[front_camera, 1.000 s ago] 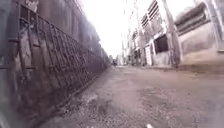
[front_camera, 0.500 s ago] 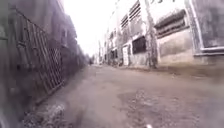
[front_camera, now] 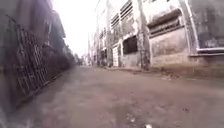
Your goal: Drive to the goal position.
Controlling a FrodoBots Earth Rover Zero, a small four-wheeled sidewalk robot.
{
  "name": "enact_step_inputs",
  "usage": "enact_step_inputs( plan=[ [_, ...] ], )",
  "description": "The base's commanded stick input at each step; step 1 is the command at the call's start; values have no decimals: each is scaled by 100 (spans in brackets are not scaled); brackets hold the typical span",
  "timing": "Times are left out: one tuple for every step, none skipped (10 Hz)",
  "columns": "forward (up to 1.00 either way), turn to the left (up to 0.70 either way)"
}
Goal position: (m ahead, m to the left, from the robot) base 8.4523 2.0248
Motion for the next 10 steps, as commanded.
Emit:
enact_step_inputs(
  plan=[
    [100, 0],
    [100, 0],
    [100, 0],
    [100, 0],
    [100, 0],
    [100, 0],
    [100, 0],
    [100, 5],
    [100, 20],
    [100, 40]
  ],
)
